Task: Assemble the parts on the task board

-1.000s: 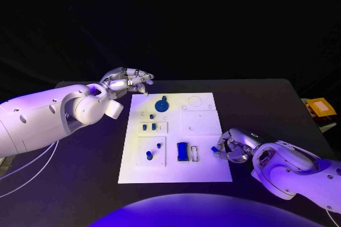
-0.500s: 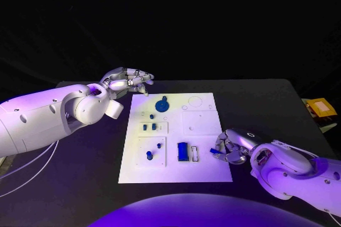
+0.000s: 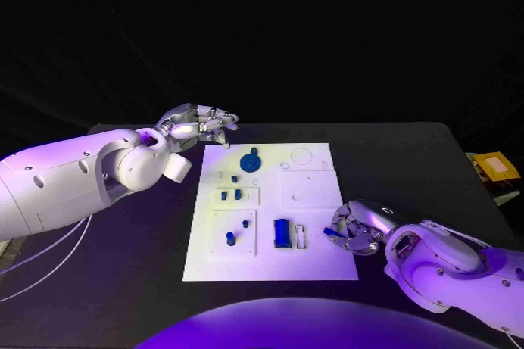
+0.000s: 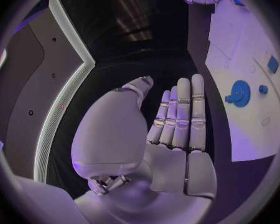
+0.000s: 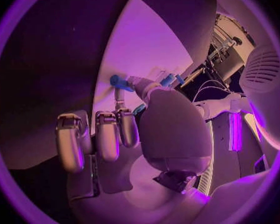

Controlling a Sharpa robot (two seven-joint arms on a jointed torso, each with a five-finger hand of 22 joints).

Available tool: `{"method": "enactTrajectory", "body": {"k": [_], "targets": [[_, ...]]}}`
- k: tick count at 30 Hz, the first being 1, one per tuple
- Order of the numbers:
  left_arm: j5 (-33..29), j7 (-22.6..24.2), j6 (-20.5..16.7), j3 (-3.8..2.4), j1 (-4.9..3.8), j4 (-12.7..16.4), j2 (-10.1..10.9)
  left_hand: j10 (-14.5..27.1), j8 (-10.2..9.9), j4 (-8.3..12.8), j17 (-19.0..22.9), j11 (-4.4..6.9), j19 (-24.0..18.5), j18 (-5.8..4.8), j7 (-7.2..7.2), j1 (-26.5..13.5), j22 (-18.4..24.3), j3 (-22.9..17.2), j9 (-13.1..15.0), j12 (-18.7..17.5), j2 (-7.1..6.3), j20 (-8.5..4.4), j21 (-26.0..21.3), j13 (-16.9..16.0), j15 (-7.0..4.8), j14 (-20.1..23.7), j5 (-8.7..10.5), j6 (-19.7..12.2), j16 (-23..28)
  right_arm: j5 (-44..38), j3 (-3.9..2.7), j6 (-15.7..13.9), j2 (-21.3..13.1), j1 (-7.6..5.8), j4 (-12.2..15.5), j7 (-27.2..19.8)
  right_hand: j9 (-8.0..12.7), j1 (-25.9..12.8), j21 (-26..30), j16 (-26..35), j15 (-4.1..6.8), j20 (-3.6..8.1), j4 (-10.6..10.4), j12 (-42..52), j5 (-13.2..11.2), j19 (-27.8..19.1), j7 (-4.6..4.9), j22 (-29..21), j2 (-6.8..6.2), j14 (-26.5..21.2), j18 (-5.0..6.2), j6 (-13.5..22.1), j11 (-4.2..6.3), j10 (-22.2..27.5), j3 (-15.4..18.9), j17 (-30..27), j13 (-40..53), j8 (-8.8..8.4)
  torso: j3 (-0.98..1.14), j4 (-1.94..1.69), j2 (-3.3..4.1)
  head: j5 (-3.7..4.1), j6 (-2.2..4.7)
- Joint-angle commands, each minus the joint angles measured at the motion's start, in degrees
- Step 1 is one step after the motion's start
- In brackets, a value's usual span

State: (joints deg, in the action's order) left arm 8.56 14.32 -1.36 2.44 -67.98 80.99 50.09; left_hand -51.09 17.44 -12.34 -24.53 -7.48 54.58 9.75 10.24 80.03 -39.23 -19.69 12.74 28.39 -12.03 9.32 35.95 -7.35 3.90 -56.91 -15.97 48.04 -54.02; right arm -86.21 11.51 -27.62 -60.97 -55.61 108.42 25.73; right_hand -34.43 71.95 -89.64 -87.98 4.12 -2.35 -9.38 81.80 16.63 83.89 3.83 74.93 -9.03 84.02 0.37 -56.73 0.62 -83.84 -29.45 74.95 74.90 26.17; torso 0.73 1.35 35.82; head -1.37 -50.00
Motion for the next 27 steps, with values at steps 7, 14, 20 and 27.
{"method": "enactTrajectory", "body": {"k": [7,14,20,27], "targets": [[0.8,0.1,1.2,-0.02,-0.03,0.2,-0.1,0.3,0.4,0.3,0.0,-0.04,0.6,0.69,0.43,0.9,0.1,-0.4,0.0,-0.4,0.25,-0.01,-0.3,0.1,-0.17,0.4,-0.28,0.2,0.0,7.0,0.09,-2.1,1.3,-0.09,0.8,-0.7,-1.2,-2.1,-0.4,-0.6,0.39,0.47,0.8,0.8,-0.1,6.1,-0.81,15.1,-0.44,5.5,-0.37,-0.3,0.48,-1.6,-4.5,12.7,8.3,1.44,0.00,0.04,0.04,-0.16,0.00],[0.8,0.1,1.5,-0.02,-0.03,0.3,0.0,0.3,0.4,0.5,0.0,-0.05,0.6,0.70,0.45,1.4,0.0,-0.8,0.0,-0.4,0.53,-0.04,-0.3,0.2,-0.18,0.4,-0.48,0.2,0.0,9.5,-0.03,-4.5,2.5,-0.22,1.2,-1.6,-1.4,-3.3,-0.4,-0.6,0.47,0.55,0.7,0.7,-0.1,6.1,-0.90,15.1,-0.96,5.5,-0.37,-0.4,0.56,-1.6,-4.7,12.7,8.3,1.82,0.02,0.06,0.07,-0.49,0.00],[0.8,0.0,1.6,-0.02,-0.03,0.4,0.0,0.3,0.4,0.5,0.0,-0.06,0.6,0.69,0.45,1.5,0.0,-0.9,0.0,-0.5,0.56,-0.05,-0.3,0.2,-0.18,0.4,-0.50,0.2,0.0,11.5,-0.07,-5.1,3.1,-0.24,1.4,-1.8,-1.6,-5.0,-0.4,-0.6,0.53,0.62,0.3,0.8,-0.4,6.1,-0.98,15.1,-1.20,5.5,-0.37,-0.5,0.63,-1.6,-4.8,12.7,8.4,2.19,0.00,0.07,0.07,-0.40,0.00],[0.9,-0.2,1.8,-0.03,-0.03,0.4,0.1,0.3,0.4,0.5,0.0,-0.06,0.6,0.70,0.45,1.6,0.0,-0.9,0.0,-0.5,0.56,-0.05,-0.3,0.2,-0.18,0.4,-0.51,0.2,0.0,14.2,-0.08,-3.1,4.1,-0.24,1.1,-1.8,-1.8,-8.5,-0.4,-0.6,0.52,0.66,-1.3,0.9,-1.5,6.1,-0.96,15.1,-1.59,5.5,-0.37,-0.6,0.61,-1.8,-4.4,12.7,8.6,2.54,0.02,0.04,0.04,-0.32,0.00]]}}
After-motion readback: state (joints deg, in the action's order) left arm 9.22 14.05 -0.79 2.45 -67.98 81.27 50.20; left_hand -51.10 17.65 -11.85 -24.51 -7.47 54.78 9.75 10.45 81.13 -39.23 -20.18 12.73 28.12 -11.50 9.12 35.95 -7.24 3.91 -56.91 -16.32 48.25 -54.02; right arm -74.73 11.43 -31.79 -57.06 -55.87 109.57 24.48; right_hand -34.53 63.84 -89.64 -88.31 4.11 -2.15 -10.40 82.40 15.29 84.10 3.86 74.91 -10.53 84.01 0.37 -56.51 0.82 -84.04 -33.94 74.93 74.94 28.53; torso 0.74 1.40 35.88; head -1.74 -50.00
